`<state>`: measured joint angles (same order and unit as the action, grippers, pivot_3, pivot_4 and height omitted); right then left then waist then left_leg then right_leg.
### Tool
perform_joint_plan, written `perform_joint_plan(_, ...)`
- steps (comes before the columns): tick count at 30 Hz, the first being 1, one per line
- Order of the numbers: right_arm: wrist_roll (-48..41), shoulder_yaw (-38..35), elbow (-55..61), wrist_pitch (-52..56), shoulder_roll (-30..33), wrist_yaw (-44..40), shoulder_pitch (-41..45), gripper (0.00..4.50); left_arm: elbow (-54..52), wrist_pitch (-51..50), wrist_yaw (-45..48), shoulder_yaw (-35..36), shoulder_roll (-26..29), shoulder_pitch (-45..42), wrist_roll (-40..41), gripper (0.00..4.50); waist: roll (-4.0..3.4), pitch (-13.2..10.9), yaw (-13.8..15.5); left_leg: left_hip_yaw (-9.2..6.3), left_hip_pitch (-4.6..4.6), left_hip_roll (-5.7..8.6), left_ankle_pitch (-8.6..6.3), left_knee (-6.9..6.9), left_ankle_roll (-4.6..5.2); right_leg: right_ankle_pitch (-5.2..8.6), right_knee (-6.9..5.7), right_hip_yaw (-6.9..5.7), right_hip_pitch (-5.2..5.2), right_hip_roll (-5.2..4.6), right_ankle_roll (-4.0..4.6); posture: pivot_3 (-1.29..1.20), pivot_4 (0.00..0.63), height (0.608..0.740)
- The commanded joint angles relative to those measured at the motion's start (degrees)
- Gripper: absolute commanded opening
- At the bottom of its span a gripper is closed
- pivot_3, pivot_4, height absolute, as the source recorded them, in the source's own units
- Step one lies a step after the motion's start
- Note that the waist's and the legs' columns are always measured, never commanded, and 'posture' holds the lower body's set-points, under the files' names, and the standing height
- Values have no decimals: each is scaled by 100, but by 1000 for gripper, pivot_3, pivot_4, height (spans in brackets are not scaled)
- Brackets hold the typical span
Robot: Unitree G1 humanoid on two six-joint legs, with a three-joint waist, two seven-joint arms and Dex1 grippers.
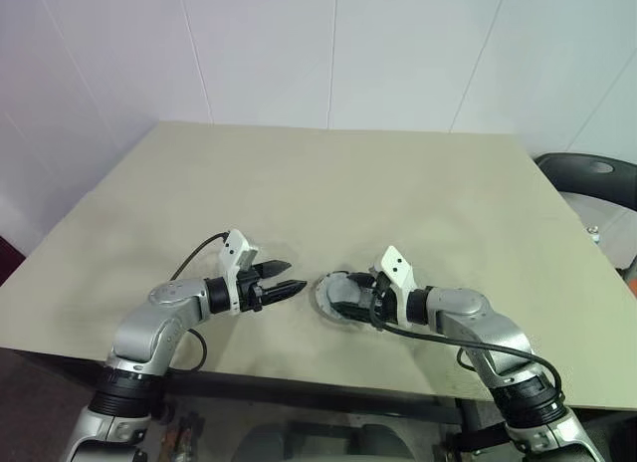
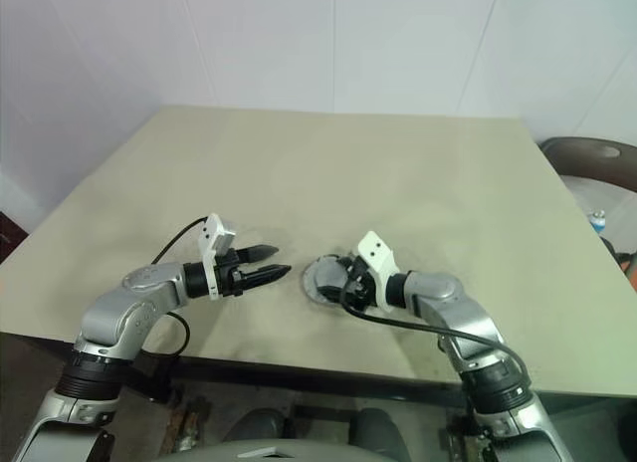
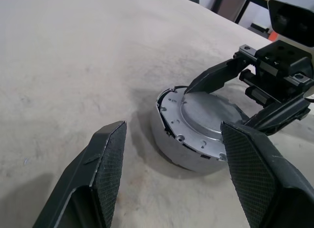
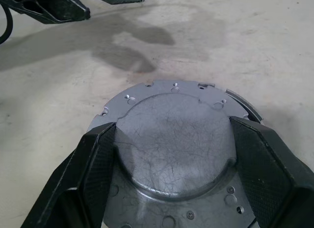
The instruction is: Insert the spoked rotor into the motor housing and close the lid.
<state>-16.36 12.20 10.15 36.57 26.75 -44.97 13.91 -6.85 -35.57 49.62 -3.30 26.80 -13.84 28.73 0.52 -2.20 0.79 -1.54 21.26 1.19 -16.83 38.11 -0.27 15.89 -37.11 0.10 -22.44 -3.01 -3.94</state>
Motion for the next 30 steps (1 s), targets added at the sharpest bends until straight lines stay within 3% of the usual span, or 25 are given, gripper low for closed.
perform_joint_plan(1,139,85,-72,-66,62,33,27,3198,-175,39,-8,77,20,-42,53,3254,0,0,-4,0,0,0,0,0,0,0,0,0,0,0,0,0,0,740)
perform_joint_plan(10,44,78,-3,7,-56,132,-28,3198,-202,23,-28,84,26,-11,62,3254,1,0,-6,0,-2,-1,0,0,0,0,-1,1,1,-1,0,0,0,740)
perform_joint_plan(14,-417,-289,-10,586,-394,331,198,3198,-192,28,-8,86,41,-24,63,3254,2,1,-25,0,-3,-3,0,0,0,0,-2,1,1,0,0,0,0,740)
perform_joint_plan(21,-72,210,259,295,-134,160,2,3198,-180,30,-15,79,24,-57,63,3254,1,0,-21,0,0,-4,0,0,-1,-1,-4,3,-5,0,2,0,0,740)
perform_joint_plan(30,-126,44,169,355,-427,466,90,3198,-200,21,-28,94,28,-28,72,3254,1,1,-35,0,0,-5,0,-1,-1,-1,-3,3,-5,1,2,0,0,740)
